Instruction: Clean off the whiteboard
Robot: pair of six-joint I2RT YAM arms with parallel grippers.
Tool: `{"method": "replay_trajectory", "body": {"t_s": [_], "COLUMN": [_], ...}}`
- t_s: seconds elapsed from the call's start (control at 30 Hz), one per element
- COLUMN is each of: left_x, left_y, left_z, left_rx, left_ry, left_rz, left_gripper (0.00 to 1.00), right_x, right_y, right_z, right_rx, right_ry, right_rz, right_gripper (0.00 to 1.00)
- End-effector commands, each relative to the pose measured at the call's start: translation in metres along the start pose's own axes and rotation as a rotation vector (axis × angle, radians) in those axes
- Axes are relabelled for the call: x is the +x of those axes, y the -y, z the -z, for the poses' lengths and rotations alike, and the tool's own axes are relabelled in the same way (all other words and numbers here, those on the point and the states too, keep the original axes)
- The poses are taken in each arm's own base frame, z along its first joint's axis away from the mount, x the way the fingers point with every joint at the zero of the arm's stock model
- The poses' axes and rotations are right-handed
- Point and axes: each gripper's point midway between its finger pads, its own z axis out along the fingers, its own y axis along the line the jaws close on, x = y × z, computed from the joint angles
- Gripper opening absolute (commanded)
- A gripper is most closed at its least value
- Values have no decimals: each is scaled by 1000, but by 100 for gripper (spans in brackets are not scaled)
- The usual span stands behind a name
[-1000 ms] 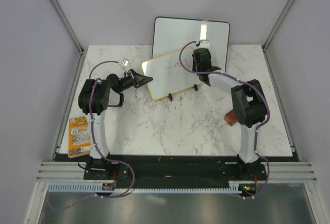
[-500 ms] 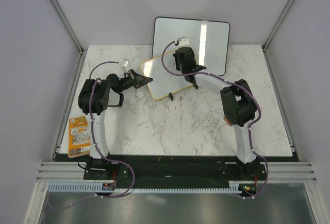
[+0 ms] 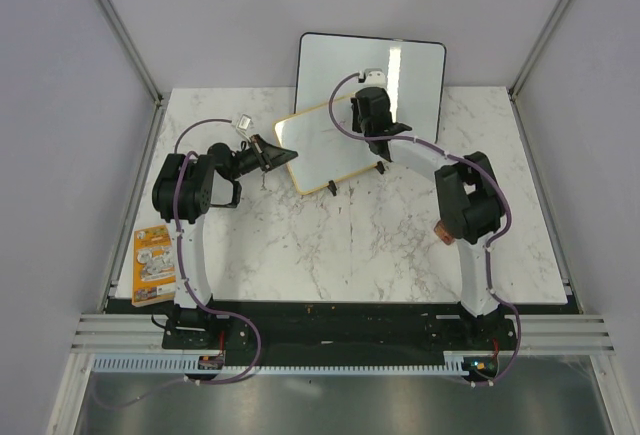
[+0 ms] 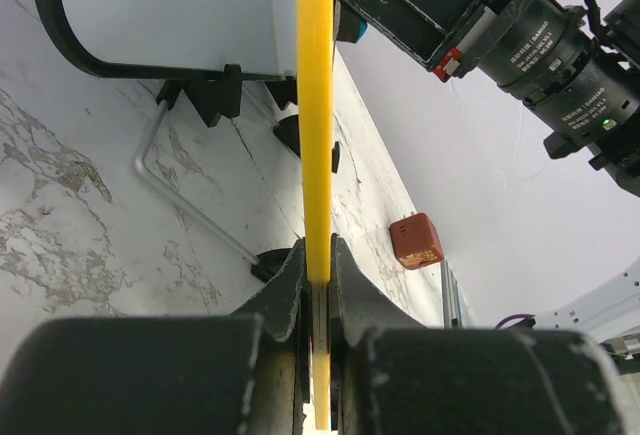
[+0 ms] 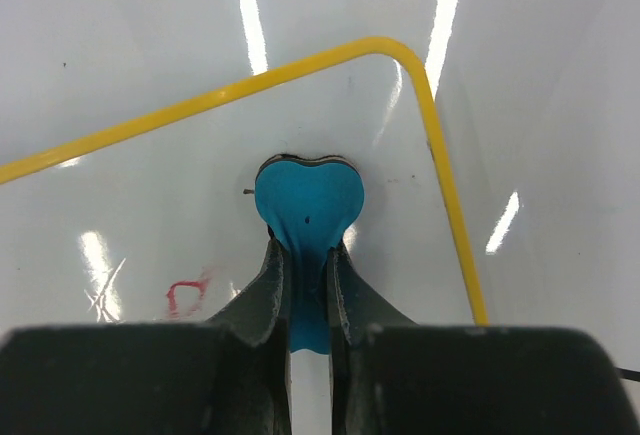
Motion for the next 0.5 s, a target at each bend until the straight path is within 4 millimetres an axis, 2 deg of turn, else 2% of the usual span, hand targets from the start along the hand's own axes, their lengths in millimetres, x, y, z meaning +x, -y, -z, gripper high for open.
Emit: {"method": "replay_trajectory", "body": {"t_s": [0.0,0.13,0.27,0.43,0.47], "left_x": [10,11,12,11,10], "left_y": [30,32,31,31,31], "left_z": [1,2,2,2,2], "left_rx": [164,163,163,164,164], "left_ry": [-25,-27,-29,-30,-28], "left_rz": [-236,-239,-234,-233,-235], "left_gripper": [2,2,2,2,2], "right_x": [81,126,171,193,203], "right_y": [46,42,44,48,52], "right_z": [4,11,30,53,60], "right_rx": [105,65,34,39,48], "right_ry": [-238,-377,-499,-569,-595], "right_rz": [55,60,54,26,26], "right_gripper": [0,0,0,0,0]}}
